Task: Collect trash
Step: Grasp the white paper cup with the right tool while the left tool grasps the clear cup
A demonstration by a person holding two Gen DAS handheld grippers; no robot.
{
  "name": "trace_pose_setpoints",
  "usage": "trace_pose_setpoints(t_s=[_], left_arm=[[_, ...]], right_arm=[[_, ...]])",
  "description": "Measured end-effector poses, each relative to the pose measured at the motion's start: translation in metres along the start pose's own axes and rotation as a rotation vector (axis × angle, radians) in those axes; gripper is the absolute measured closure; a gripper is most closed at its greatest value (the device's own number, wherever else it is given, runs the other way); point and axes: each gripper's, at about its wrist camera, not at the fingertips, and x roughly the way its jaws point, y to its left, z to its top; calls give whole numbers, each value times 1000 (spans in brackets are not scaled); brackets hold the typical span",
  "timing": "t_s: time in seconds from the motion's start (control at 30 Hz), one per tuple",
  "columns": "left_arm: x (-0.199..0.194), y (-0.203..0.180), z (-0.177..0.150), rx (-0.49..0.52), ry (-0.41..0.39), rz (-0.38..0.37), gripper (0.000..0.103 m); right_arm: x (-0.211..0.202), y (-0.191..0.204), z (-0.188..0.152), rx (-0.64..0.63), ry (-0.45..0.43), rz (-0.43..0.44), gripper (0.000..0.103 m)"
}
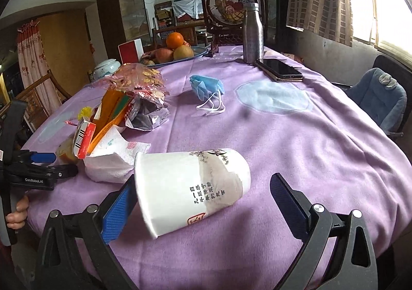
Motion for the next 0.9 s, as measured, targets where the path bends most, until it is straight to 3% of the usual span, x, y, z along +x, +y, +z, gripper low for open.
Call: trace_pose_setpoints(t_s=[0.03, 0.13, 0.2, 0.23, 0.27, 0.3, 0.4, 0.43, 0.47, 0.5, 0.6, 0.63, 0.9], left_arm=[[-1, -1, -1, 1, -2, -1, 6], [-7, -3, -4, 2, -49, -24, 11], [-14, -6, -6, 11, -102, -11, 25], [-15, -7, -8, 16, -109, -9, 30], [-14, -6, -8, 13, -106, -25, 37], [-13, -6, -8, 2, -103, -46, 39], [-17, -5, -9, -4, -117, -40, 46], [-18, -6, -10, -1, -118, -36, 46], [-18, -7, -10, 5, -119, -28, 45], [-16, -7, -8, 14, -118, -15, 39], [-13, -6, -3, 11, -109, 6, 18], [-14, -5, 0, 2, -112, 10, 15], [-4, -6, 7, -35, -61, 15, 13]], right_arm=[[2, -1, 0, 0, 4, 20, 6], [-6, -3, -3, 18, -37, 106, 24], [-11, -7, -5, 56, -48, 154, 24], [-14, -9, -5, 68, -53, 160, 34], [-16, -11, -6, 75, -51, 167, 57], [-17, -14, -6, 91, -40, 185, 62], [-18, -18, -9, 105, -25, 191, 59], [-20, -18, -11, 92, -33, 166, 43], [-23, -19, -13, 84, -52, 136, 17], [-29, -18, -15, 83, -86, 112, 8], [-35, -15, -13, 66, -105, 123, 5], [-36, -13, -13, 65, -104, 131, 5], [-24, 18, -11, 44, -69, 142, 5]])
